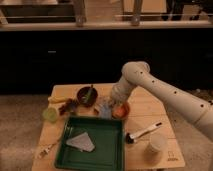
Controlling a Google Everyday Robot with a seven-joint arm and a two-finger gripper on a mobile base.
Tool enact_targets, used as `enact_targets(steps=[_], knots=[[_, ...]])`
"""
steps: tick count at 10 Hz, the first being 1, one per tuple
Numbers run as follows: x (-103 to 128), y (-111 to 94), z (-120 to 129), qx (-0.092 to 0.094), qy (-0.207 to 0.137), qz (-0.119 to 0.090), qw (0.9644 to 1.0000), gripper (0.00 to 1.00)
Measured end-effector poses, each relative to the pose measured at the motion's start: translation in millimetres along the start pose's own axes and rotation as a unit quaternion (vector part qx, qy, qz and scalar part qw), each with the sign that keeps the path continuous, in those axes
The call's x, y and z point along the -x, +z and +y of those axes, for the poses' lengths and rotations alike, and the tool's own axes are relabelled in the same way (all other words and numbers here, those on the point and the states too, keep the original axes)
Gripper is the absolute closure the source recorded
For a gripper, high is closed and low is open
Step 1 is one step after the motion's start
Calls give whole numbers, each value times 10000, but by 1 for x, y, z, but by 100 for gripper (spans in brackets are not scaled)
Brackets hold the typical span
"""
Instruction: Place sponge in tray
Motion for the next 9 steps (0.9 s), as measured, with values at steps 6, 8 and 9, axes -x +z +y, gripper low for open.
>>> enact_targets(steps=[6,8,9], knots=[[45,18,2,379,-382,-512,9972,100],[59,33,4,556,-516,-743,9943,100],[63,37,8,613,-535,-811,9934,100]])
